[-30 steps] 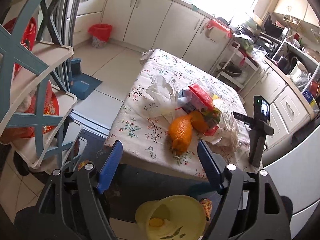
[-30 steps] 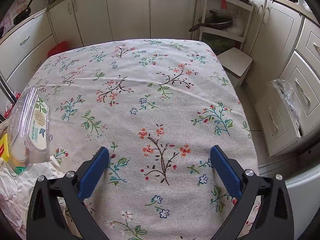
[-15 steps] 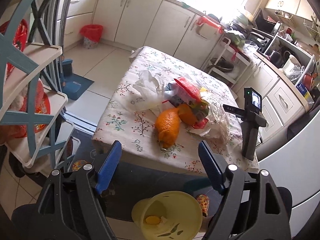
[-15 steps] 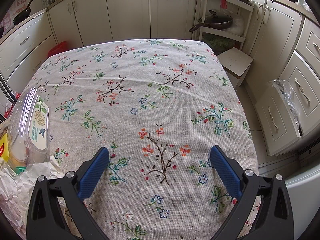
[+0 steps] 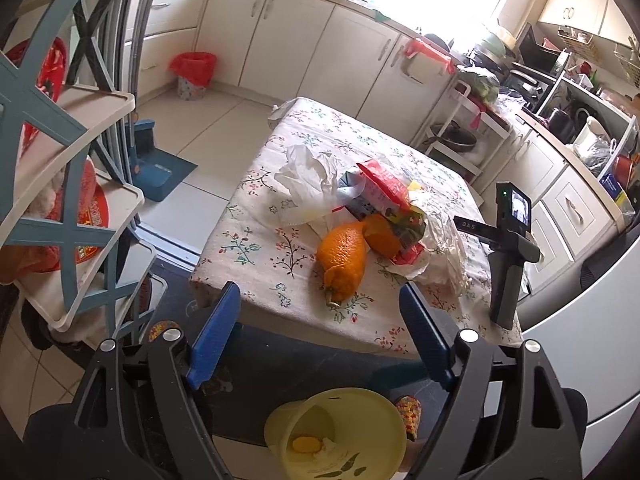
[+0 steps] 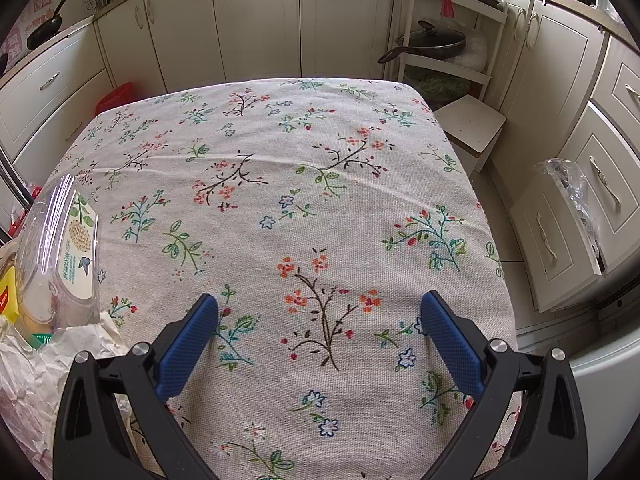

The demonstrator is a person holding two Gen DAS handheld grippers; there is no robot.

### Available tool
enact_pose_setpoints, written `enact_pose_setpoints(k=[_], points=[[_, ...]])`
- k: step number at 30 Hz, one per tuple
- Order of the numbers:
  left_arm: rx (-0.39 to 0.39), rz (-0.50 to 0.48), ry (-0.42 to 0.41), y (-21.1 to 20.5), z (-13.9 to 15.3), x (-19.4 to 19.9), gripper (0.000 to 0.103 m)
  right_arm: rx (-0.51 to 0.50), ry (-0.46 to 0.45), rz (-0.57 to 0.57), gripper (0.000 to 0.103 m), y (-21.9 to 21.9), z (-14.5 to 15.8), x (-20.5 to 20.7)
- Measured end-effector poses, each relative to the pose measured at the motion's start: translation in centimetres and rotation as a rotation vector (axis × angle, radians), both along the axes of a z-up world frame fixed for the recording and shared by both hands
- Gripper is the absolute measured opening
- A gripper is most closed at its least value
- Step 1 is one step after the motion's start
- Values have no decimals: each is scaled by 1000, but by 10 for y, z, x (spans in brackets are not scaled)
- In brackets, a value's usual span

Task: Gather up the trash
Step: 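Move the left tool back over the table toward the large orange peel, then grasp the large orange peel with the left tool while the right grasps crumpled white paper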

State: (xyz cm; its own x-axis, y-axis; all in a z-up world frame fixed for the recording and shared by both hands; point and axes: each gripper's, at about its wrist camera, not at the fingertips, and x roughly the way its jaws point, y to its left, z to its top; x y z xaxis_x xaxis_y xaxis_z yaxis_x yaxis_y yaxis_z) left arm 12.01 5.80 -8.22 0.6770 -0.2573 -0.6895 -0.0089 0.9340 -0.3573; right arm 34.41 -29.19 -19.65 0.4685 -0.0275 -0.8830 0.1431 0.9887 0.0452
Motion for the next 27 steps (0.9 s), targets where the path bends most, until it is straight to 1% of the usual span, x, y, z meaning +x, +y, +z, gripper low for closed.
enact_pose_setpoints(k=[3,10,15,18,22,25,27], points=[[36,2,-4,-9,0,1,80,0,0,0,96,0,0,0],[94,8,0,-37,-2,9,81,0,0,0,96,0,0,0],[164,-2,9,-56,-7,16,81,1,0,0,96,0,0,0],[201,-4,17,-59,-11,23,81,0,0,-1,96,0,0,0],[240,-16,55,-56,-19,39,81,1,6,-5,96,1,1,-2],[248,-31,68,-55,-25,52,80,10,29,40,96,0,1,-3],[256,-46,68,-58,-28,61,77,31,26,38,96,-3,4,-9]])
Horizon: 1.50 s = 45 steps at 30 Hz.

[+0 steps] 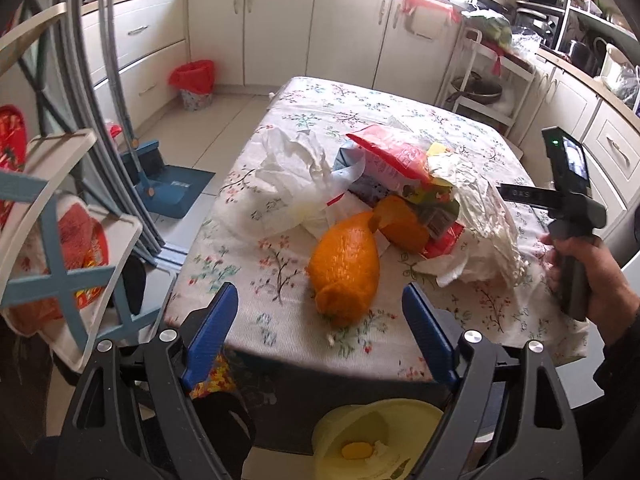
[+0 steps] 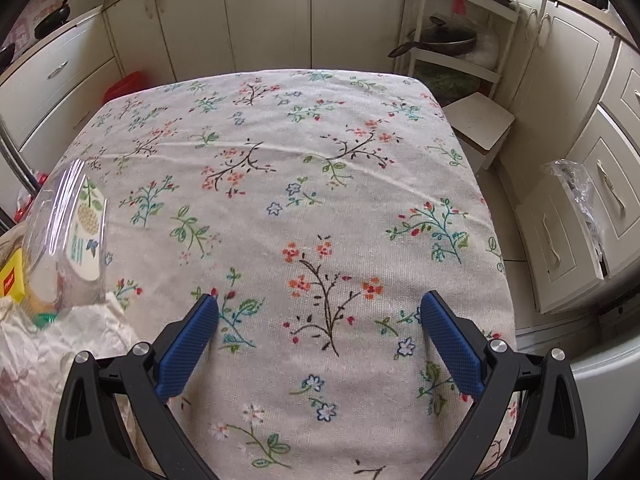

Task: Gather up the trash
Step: 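Grasp the large orange peel with the left tool while the right grasps crumpled white paper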

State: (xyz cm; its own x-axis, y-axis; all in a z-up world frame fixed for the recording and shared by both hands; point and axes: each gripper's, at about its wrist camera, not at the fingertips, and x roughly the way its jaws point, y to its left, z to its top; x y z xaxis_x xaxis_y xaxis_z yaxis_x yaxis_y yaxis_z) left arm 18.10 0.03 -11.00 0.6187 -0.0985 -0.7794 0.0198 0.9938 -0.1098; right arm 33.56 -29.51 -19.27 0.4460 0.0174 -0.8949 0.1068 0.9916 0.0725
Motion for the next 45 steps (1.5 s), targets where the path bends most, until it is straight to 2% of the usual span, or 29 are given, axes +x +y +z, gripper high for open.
enact_pose_setpoints(k=[2,6,8,9,12,16,20,23,26,30,31,32,34,35,40,45], points=[[8,-28,18,-5,-7,13,72,25,-4,-5,96,-3,6,-5],[23,-54,83,-13,-24,33,46,24,-76,25,96,-2,37,-18],[21,-65,102,-17,-31,40,41,46,-101,44,96,-3,53,-26],[21,-72,100,-20,-31,41,35,60,-104,51,96,-3,56,-29],[-1,-82,103,-22,-30,42,26,124,-94,90,96,2,61,-39],[-16,-83,100,-21,-26,37,23,218,-54,159,96,13,63,-52],[-54,-76,83,-10,-17,29,23,327,-33,283,96,36,69,-72],[-102,-69,79,-3,-13,23,23,323,-2,382,96,62,62,-82],[-109,-76,51,-2,-7,17,23,304,43,429,96,83,47,-86],[-114,-76,35,0,-4,11,23,400,40,424,95,83,40,-89],[-116,-73,35,1,-4,10,23,445,36,417,82,80,42,-89],[-119,-69,31,2,-3,8,23,465,37,411,64,76,43,-91],[-121,-65,24,5,-1,6,23,501,21,393,51,69,45,-93],[-122,-63,17,6,0,4,23,509,18,387,39,66,45,-94],[-127,-59,-10,8,5,-4,23,525,-27,359,22,54,55,-102],[-131,-62,-48,9,13,-7,23,557,-100,320,19,36,71,-106]])
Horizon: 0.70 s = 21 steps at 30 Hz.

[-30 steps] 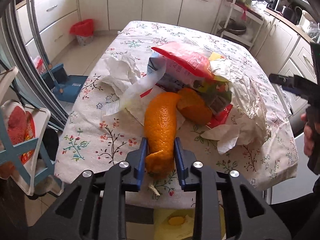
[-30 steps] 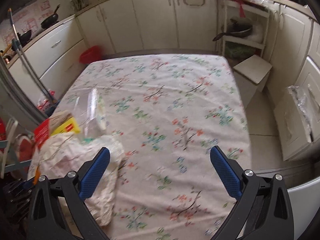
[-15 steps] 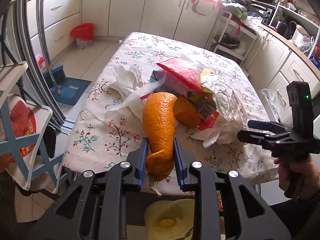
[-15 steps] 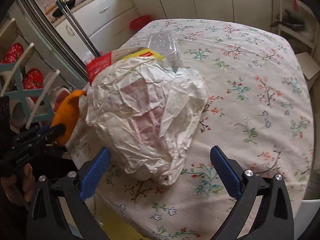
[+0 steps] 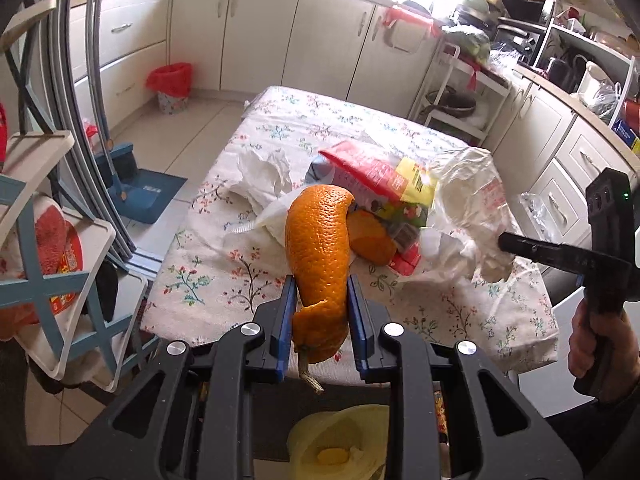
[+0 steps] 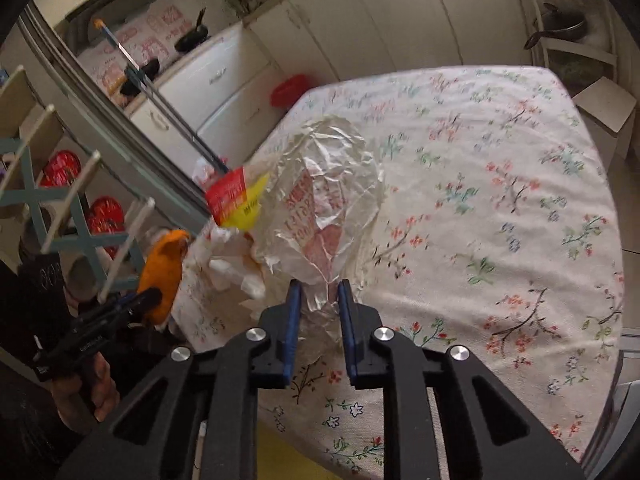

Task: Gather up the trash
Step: 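Grasp the large orange peel with the left tool while the right grasps crumpled white paper, then drop the white paper into the yellow basin with the right tool while the left carries the peel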

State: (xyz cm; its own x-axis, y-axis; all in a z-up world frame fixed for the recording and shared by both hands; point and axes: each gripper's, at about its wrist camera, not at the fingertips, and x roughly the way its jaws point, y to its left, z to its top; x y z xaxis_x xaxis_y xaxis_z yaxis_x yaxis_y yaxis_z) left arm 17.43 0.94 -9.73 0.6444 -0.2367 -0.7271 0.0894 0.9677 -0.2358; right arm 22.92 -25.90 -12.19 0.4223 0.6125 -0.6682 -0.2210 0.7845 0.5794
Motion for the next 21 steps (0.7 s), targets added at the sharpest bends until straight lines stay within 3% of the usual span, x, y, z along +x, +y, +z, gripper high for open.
enact_pose_setpoints(k=[9,21], points=[[-22,-27,-72,-4,16,-8,23,131,-48,-85,19,-32,22,-28],[-12,-65,-135,-8,38,-46,23,135,-84,-78,19,-22,28,-100]])
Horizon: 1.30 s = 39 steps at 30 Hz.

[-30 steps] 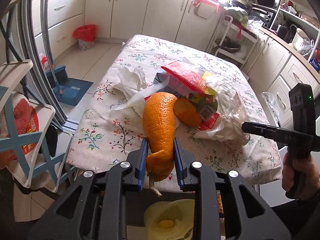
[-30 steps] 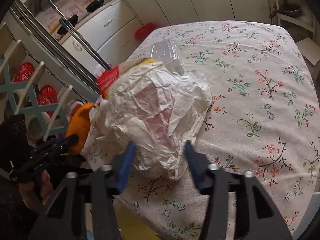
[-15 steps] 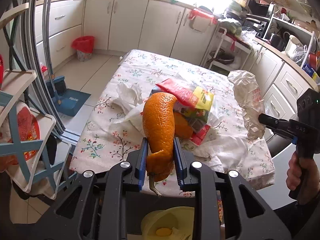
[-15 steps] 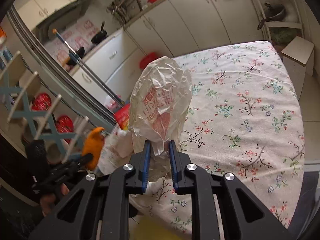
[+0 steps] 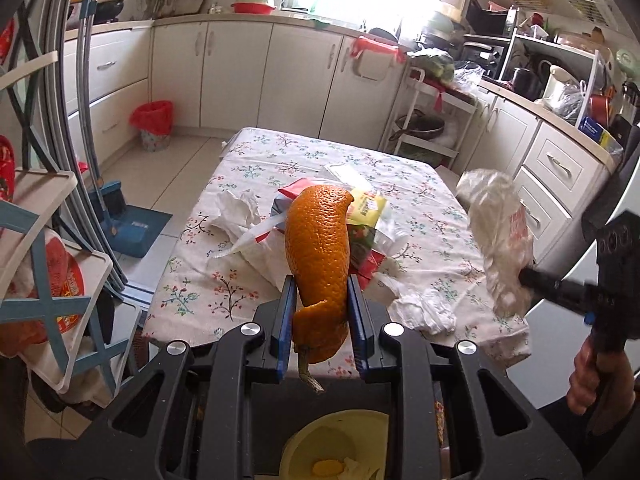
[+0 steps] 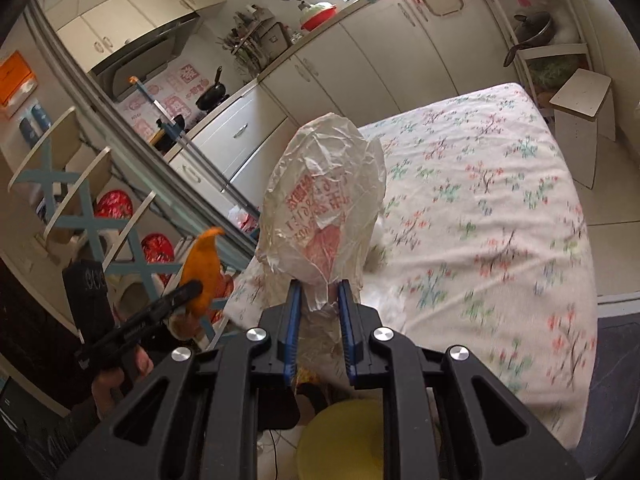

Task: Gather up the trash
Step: 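Drop the white paper into the yellow basin with the right tool while the left carries the peel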

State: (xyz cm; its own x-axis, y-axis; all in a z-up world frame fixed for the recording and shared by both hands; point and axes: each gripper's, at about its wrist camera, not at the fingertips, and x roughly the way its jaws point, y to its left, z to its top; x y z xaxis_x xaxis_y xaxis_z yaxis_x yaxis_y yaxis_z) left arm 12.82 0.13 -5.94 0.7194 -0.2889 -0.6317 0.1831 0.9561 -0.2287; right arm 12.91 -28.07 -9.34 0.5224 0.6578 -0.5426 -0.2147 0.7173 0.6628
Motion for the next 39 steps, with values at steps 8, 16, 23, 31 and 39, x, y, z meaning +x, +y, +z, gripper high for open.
enact_pose_setpoints(k=[8,16,23,31,39], points=[[13,-8,-15,3,7,-26,23,-66,89,163,20,46,-20,-52],[37,-33,-35,2,13,-52,23,-196,223,372,20,97,-55,-84],[43,-48,-43,0,16,-71,23,-317,277,474,22,120,-77,-97],[39,-65,-35,1,14,-85,23,-415,318,514,30,135,-92,-109],[24,-94,16,-3,-3,-97,23,-436,326,470,56,131,-95,-109]])
